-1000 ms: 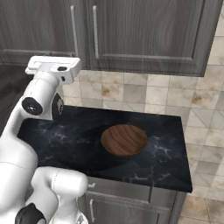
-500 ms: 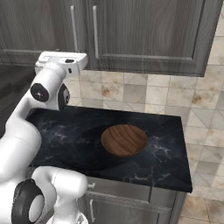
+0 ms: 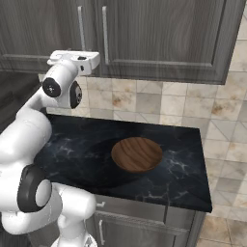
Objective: Open the cabinet. Pick the peach and banana from the cabinet and place them into the bowl. Then close the cabinet.
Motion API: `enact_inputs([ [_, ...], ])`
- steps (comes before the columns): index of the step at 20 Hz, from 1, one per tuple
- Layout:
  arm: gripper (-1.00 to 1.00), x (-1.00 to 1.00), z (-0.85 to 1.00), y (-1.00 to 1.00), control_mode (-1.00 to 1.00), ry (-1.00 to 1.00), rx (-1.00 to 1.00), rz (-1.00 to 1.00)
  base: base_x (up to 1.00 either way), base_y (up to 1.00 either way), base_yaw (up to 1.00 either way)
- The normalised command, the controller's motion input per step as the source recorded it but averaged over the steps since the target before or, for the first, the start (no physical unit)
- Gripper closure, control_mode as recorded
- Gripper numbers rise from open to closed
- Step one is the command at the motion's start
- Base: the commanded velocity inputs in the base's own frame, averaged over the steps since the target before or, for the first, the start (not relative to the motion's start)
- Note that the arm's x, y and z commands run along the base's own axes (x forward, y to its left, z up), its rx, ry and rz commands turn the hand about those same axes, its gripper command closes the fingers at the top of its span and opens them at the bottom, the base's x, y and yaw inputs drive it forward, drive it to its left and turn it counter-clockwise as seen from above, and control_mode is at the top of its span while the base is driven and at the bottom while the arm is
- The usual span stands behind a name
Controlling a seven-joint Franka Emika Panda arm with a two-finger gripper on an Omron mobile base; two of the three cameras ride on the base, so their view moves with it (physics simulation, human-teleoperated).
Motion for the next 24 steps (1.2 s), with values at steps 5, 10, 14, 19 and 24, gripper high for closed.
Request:
enact_inputs([
  [5,-1.00,0.96,-0.09,0.05,-1.00,0.02,0.00,0.00,0.00,0.00,0.00],
  [10,-1.00,1.00,-0.20,0.00,-1.00,0.04,0.00,0.00,0.00,0.00,0.00],
  [14,1.00,0.37,-0.09,0.00,-1.00,0.00,0.00,0.00,0.00,0.00,0.00],
  [19,1.00,0.00,0.00,0.00,-1.00,0.00,0.00,0.00,0.00,0.00,0.00],
  [24,1.00,0.00,0.05,0.00,-1.00,0.00,0.00,0.00,0.00,0.00,0.00],
])
